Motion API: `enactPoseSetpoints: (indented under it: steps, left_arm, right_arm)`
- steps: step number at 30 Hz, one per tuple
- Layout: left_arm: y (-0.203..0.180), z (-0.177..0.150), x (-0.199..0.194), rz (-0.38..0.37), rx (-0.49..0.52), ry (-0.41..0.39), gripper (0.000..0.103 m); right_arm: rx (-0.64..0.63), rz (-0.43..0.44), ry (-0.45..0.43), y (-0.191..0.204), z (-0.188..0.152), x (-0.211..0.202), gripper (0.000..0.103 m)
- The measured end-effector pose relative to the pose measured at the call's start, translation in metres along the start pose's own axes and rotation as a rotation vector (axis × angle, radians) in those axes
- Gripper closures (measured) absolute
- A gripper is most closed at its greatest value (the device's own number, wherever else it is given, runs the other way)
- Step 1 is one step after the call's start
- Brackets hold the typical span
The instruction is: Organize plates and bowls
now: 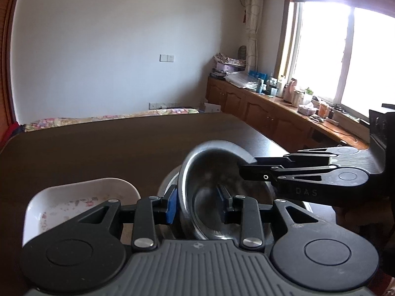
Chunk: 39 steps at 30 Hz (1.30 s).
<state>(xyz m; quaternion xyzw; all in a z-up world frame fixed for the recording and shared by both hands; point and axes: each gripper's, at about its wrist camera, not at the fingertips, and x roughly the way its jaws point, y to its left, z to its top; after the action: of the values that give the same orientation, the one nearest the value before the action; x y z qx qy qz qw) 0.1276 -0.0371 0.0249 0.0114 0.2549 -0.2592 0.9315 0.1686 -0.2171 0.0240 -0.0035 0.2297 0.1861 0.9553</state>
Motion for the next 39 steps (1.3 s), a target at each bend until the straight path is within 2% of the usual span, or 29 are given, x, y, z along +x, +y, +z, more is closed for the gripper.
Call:
enactPoseSetpoints:
  steps: [4, 7, 14, 17, 19, 23, 26, 28, 31, 33, 39]
  left_arm:
    - [0.001, 0.0, -0.002, 0.001, -0.01, -0.011, 0.041]
    - [0.001, -0.002, -0.007, 0.018, -0.003, -0.039, 0.036]
    - [-0.004, -0.014, -0.026, 0.086, 0.007, -0.14, 0.011]
    - [-0.011, -0.021, -0.032, 0.109, 0.023, -0.17, 0.0]
    - [-0.015, -0.025, -0.035, 0.118, 0.025, -0.189, 0.0]
    - [-0.014, -0.031, -0.038, 0.126, 0.015, -0.203, 0.0]
    - [-0.012, -0.034, -0.039, 0.136, 0.008, -0.208, 0.0]
    - [-0.012, -0.039, -0.038, 0.146, 0.013, -0.208, 0.0]
    - [-0.013, -0.041, -0.036, 0.155, 0.015, -0.201, 0.0]
    - [-0.011, -0.042, -0.034, 0.161, 0.013, -0.194, 0.0]
    - [-0.003, -0.049, -0.031, 0.163, -0.021, -0.187, 0.0]
  right_arm:
    - [-0.028, -0.011, -0.016, 0.005, 0.001, -0.001, 0.077]
    - [-0.03, -0.015, -0.035, 0.004, 0.001, -0.003, 0.077]
    - [0.021, -0.032, -0.14, 0.0, -0.011, -0.026, 0.074]
    - [0.013, -0.055, -0.181, 0.002, -0.02, -0.036, 0.067]
    - [0.002, -0.067, -0.199, 0.004, -0.026, -0.04, 0.052]
    - [-0.017, -0.098, -0.225, 0.004, -0.034, -0.045, 0.048]
    - [-0.004, -0.112, -0.253, 0.0, -0.036, -0.05, 0.033]
    - [0.006, -0.117, -0.265, -0.003, -0.037, -0.051, 0.017]
    - [0.004, -0.128, -0.284, -0.003, -0.04, -0.051, 0.004]
    - [0.008, -0.132, -0.291, -0.005, -0.041, -0.049, 0.0]
    - [0.013, -0.131, -0.283, -0.007, -0.044, -0.042, 0.0]
